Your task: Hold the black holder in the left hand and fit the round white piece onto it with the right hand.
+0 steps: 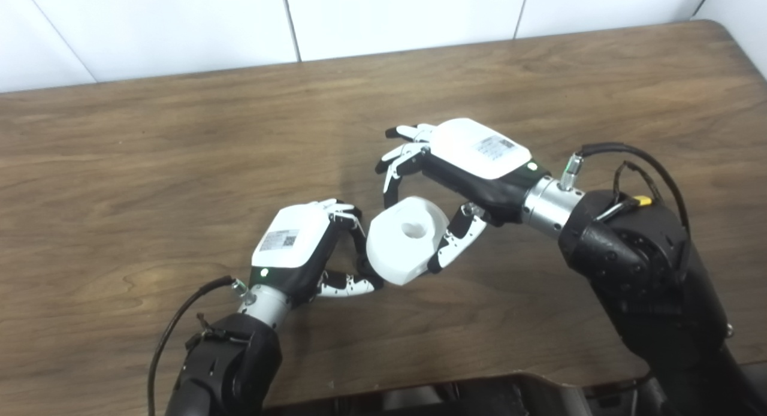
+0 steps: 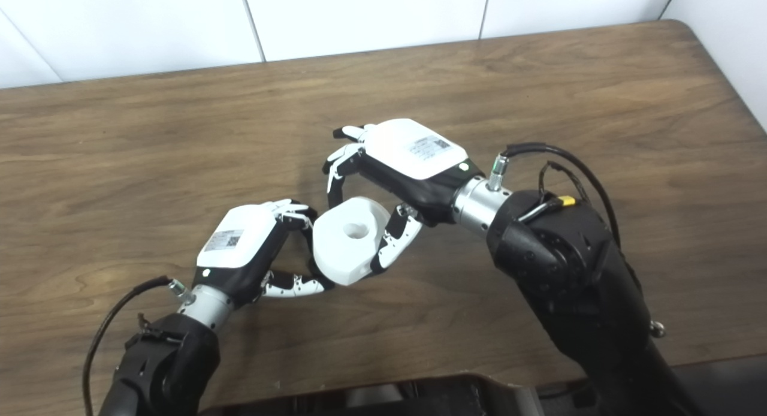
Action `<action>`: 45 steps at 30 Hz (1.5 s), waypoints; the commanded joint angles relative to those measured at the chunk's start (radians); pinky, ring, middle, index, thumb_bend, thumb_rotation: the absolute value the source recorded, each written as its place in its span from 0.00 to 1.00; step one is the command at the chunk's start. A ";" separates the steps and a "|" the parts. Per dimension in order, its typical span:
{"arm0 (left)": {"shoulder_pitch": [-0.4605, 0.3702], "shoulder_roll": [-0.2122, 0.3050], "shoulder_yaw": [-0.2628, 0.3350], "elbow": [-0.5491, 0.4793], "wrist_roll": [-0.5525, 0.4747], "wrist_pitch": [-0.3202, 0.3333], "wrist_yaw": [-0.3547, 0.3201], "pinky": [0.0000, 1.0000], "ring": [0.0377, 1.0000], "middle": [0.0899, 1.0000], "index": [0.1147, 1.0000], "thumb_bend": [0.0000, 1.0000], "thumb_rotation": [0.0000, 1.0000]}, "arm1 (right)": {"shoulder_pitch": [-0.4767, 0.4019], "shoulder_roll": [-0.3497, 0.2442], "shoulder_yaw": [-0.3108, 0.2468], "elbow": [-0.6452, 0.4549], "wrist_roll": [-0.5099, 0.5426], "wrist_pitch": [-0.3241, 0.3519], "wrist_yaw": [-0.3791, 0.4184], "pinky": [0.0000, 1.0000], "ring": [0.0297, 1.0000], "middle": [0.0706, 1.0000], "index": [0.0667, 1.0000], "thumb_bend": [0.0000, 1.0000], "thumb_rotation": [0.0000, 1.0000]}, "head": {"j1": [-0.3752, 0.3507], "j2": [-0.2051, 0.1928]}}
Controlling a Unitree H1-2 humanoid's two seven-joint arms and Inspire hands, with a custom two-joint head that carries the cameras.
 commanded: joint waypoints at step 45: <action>0.001 -0.012 -0.014 -0.021 0.007 0.012 -0.037 0.88 0.88 0.80 0.42 0.51 0.05 | 0.024 0.017 0.022 0.032 -0.043 -0.033 -0.013 0.92 0.96 0.80 0.45 0.52 0.13 | 0.004 0.010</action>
